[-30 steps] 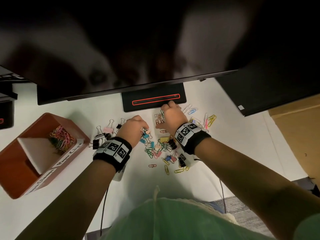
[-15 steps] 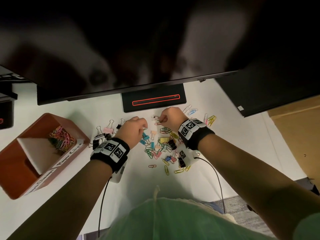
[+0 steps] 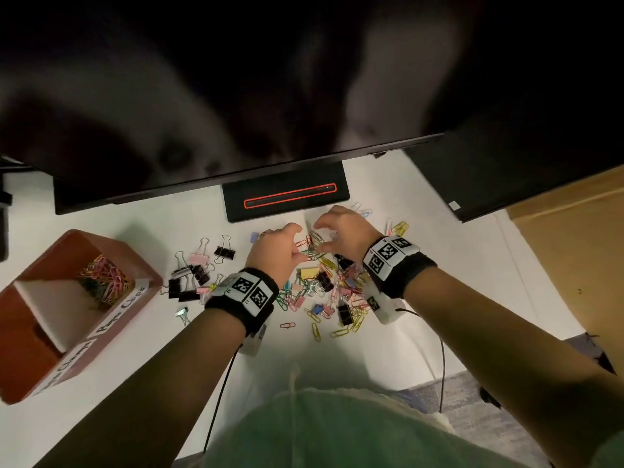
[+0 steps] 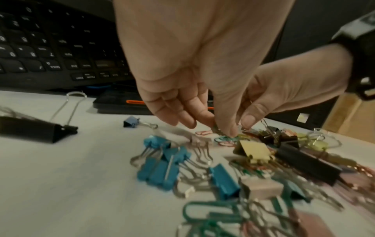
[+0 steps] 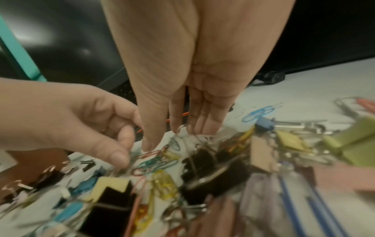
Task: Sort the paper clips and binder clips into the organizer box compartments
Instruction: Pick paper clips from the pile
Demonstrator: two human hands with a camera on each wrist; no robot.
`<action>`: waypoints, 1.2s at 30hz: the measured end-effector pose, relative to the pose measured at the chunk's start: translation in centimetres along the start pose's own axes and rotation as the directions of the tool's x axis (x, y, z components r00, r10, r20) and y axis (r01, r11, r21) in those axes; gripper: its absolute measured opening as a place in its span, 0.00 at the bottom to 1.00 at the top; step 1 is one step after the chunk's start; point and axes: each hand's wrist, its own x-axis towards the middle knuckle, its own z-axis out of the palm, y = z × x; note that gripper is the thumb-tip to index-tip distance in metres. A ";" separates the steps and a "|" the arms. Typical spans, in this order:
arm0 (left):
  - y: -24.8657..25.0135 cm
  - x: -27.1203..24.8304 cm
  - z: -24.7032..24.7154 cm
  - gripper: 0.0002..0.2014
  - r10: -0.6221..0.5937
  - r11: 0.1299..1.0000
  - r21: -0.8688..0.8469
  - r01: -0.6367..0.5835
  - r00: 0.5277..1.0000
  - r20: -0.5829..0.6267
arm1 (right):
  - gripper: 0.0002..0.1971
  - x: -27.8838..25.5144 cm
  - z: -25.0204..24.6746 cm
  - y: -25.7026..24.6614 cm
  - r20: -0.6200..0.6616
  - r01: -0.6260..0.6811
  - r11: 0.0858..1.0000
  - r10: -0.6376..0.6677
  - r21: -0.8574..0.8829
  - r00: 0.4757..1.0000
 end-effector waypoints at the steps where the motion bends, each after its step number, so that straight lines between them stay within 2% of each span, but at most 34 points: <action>1: 0.0 0.2 0.4 0.22 -0.011 1.000 0.030 0.011 1.000 0.005 | 0.25 -0.1 0.3 -0.2 0.016 0.009 1.000 -0.008 -0.019 1.000; 4: -0.2 0.4 1.1 0.19 -0.011 0.999 0.047 0.011 1.000 -0.009 | 0.27 -0.1 1.3 -0.9 0.015 0.026 0.996 -0.025 -0.090 1.000; 9: -0.4 0.4 1.1 0.07 0.026 0.999 0.031 -0.025 0.998 -0.049 | 0.17 0.1 2.0 -1.2 0.025 0.045 0.995 -0.043 -0.094 0.999; 13: -0.7 0.5 1.1 0.06 0.034 0.999 0.003 -0.034 0.999 -0.037 | 0.09 0.6 1.5 -1.1 0.058 0.012 0.998 -0.008 -0.068 0.998; 22: -1.6 0.1 0.5 0.03 0.049 0.994 0.094 -0.049 0.999 0.007 | 0.09 0.4 1.3 -1.3 0.059 -0.004 1.000 0.005 -0.020 0.998; 26: -1.8 0.0 0.3 0.03 0.055 0.996 0.074 -0.056 0.998 0.015 | 0.09 0.1 1.3 -1.3 0.070 0.022 0.999 -0.025 0.038 0.997; 29: -1.8 -0.9 -0.7 0.03 0.065 0.997 -0.038 -0.068 0.996 -0.064 | 0.08 -0.3 1.1 -1.3 0.038 0.031 0.995 -0.035 0.095 0.999; 32: -2.1 -2.9 -2.6 0.02 0.073 0.984 -0.145 -0.101 0.979 -0.188 | 0.05 -0.8 0.7 -2.0 -0.060 0.045 0.978 -0.034 0.205 0.998; 36: -4.0 -7.1 -6.3 0.02 0.033 0.954 -0.270 -0.130 0.941 -0.336 | 0.04 -0.8 0.0 -5.4 -0.178 0.184 0.955 -0.144 0.234 0.973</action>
